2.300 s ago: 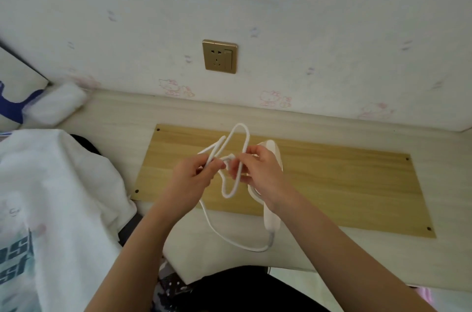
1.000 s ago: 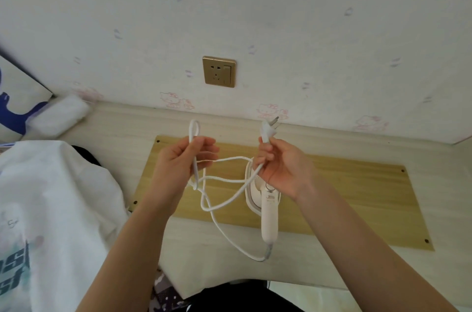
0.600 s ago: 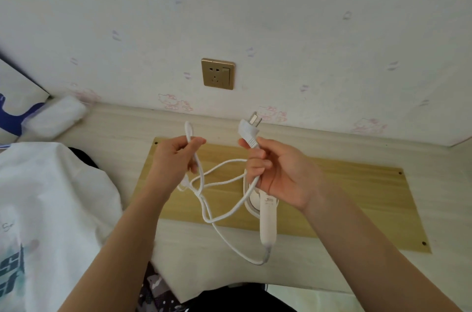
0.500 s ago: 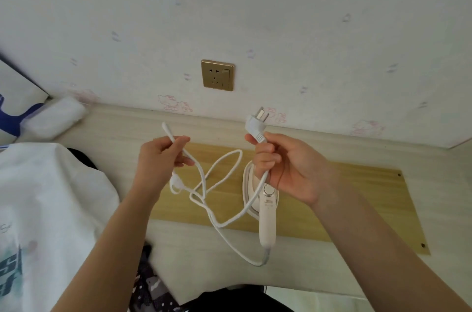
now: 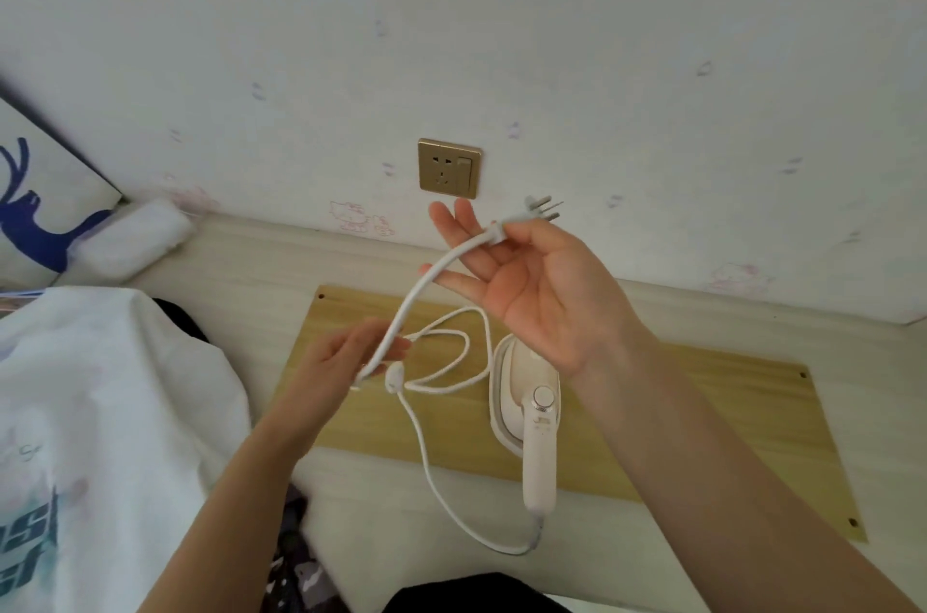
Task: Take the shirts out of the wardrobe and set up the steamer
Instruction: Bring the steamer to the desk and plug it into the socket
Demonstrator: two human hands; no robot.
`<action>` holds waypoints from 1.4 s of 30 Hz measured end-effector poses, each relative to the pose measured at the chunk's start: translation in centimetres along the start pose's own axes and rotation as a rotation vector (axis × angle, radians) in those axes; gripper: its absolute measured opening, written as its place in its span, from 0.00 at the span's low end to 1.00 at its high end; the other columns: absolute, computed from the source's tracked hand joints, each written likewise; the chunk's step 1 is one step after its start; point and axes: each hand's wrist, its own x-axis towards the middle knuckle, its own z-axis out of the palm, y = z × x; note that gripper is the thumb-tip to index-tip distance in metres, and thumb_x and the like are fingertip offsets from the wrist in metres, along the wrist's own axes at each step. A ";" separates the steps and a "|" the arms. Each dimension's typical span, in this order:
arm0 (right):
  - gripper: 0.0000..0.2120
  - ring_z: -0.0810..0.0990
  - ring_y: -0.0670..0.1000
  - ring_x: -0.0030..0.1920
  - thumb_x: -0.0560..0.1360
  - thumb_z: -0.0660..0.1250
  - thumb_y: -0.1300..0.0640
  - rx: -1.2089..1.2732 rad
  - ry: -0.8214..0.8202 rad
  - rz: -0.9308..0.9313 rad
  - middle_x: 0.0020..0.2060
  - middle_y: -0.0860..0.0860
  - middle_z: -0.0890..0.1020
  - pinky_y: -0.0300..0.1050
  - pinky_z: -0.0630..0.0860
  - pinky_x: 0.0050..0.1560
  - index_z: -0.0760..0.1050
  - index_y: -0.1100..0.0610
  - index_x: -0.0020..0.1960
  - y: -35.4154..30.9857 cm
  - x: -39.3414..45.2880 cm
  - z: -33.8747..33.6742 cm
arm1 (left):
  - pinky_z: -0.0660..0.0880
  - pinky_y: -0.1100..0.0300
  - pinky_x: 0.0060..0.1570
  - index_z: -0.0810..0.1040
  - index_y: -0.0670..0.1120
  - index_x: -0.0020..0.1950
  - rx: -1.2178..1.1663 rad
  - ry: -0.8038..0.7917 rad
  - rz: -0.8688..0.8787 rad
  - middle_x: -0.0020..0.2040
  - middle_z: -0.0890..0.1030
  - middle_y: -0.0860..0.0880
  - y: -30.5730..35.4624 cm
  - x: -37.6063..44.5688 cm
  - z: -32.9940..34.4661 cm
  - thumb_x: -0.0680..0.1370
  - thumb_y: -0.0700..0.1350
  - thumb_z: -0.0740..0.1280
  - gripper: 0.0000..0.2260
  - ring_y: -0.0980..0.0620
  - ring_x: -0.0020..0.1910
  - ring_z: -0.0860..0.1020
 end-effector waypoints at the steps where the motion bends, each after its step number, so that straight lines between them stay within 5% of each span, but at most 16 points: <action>1: 0.11 0.82 0.62 0.56 0.79 0.51 0.66 -0.008 0.004 -0.017 0.47 0.62 0.83 0.71 0.71 0.59 0.67 0.58 0.41 -0.1 0.2 0.3 | 0.72 0.54 0.62 0.83 0.50 0.55 0.032 -0.040 0.035 0.51 0.85 0.51 -0.3 -0.5 -0.7 0.83 0.54 0.52 0.20 0.55 0.56 0.81; 4: 0.09 0.81 0.63 0.57 0.79 0.51 0.67 0.036 0.031 -0.072 0.49 0.63 0.83 0.71 0.70 0.60 0.67 0.59 0.44 -0.6 0.7 0.7 | 0.74 0.62 0.57 0.85 0.52 0.49 0.230 -0.143 0.110 0.52 0.85 0.54 -1.5 -1.2 -2.3 0.76 0.62 0.61 0.18 0.60 0.56 0.80; 6: 0.08 0.82 0.62 0.56 0.79 0.51 0.66 0.079 0.043 -0.105 0.48 0.62 0.83 0.71 0.70 0.60 0.67 0.60 0.46 -1.0 1.0 0.5 | 0.75 0.62 0.53 0.86 0.54 0.42 0.355 -0.077 0.056 0.47 0.85 0.57 -2.5 -0.7 -3.2 0.73 0.50 0.73 0.03 0.62 0.50 0.81; 7: 0.08 0.83 0.62 0.55 0.79 0.51 0.66 0.084 0.058 -0.118 0.47 0.62 0.84 0.70 0.71 0.60 0.67 0.59 0.46 -1.2 1.1 0.3 | 0.75 0.62 0.51 0.85 0.54 0.40 0.385 -0.015 0.026 0.44 0.85 0.56 -3.1 -0.4 -3.7 0.73 0.44 0.74 0.04 0.61 0.46 0.81; 11: 0.08 0.84 0.59 0.51 0.79 0.54 0.66 0.032 0.148 -0.149 0.45 0.62 0.84 0.69 0.75 0.56 0.67 0.58 0.42 -1.5 1.3 -0.8 | 0.69 0.74 0.33 0.81 0.45 0.41 0.339 0.219 0.030 0.38 0.84 0.47 -2.2 0.2 -4.7 0.77 0.39 0.68 0.05 0.61 0.28 0.75; 14: 0.04 0.85 0.57 0.48 0.80 0.57 0.65 0.008 0.227 -0.167 0.43 0.62 0.84 0.68 0.76 0.53 0.67 0.58 0.48 -1.7 1.5 -2.0 | 0.76 0.71 0.37 0.79 0.39 0.47 0.147 0.311 0.078 0.40 0.82 0.41 -0.7 0.6 -5.5 0.80 0.39 0.64 0.06 0.53 0.33 0.82; 16: 0.04 0.86 0.56 0.44 0.80 0.58 0.66 0.015 0.287 -0.170 0.42 0.62 0.84 0.66 0.78 0.51 0.67 0.57 0.50 -1.8 1.6 -2.9 | 0.79 0.62 0.35 0.80 0.43 0.48 0.083 0.374 0.125 0.39 0.80 0.45 0.8 0.7 -5.8 0.80 0.40 0.64 0.06 0.46 0.31 0.79; 20: 0.06 0.84 0.53 0.38 0.80 0.60 0.63 -0.023 0.391 -0.159 0.43 0.60 0.84 0.57 0.82 0.47 0.72 0.58 0.56 -1.9 1.4 -4.8 | 0.70 0.67 0.29 0.82 0.53 0.45 0.208 0.524 0.245 0.32 0.78 0.57 3.3 0.6 -6.1 0.78 0.45 0.66 0.06 0.59 0.25 0.71; 28: 0.08 0.75 0.49 0.34 0.79 0.63 0.63 -0.608 0.603 -0.281 0.41 0.55 0.82 0.45 0.77 0.45 0.79 0.57 0.54 -1.3 1.3 -6.7 | 0.75 0.60 0.36 0.83 0.50 0.42 0.804 0.154 0.028 0.36 0.83 0.51 1.2 5.8 -3.7 0.78 0.45 0.66 0.07 0.56 0.26 0.75; 31: 0.08 0.70 0.48 0.32 0.79 0.61 0.63 -0.724 0.653 -0.314 0.37 0.53 0.75 0.43 0.73 0.38 0.78 0.58 0.46 -0.8 1.9 -6.5 | 0.71 0.68 0.29 0.82 0.51 0.46 0.726 0.049 -0.053 0.37 0.83 0.51 -1.0 7.6 -1.5 0.78 0.43 0.65 0.07 0.60 0.24 0.77; 36: 0.09 0.67 0.47 0.31 0.81 0.57 0.62 -0.630 0.704 -0.300 0.36 0.53 0.73 0.41 0.65 0.32 0.76 0.61 0.47 -0.3 3.3 -6.5 | 0.73 0.64 0.36 0.83 0.48 0.57 0.587 -0.015 -0.069 0.41 0.82 0.54 -2.2 8.6 0.7 0.79 0.44 0.65 0.09 0.55 0.38 0.82; 42: 0.10 0.75 0.51 0.39 0.78 0.64 0.66 -0.505 0.667 -0.299 0.42 0.55 0.78 0.45 0.74 0.39 0.76 0.60 0.58 0.2 4.7 -6.6 | 0.69 0.61 0.60 0.81 0.49 0.61 0.464 -0.148 -0.099 0.59 0.81 0.51 -0.4 8.7 2.2 0.78 0.40 0.65 0.13 0.54 0.61 0.76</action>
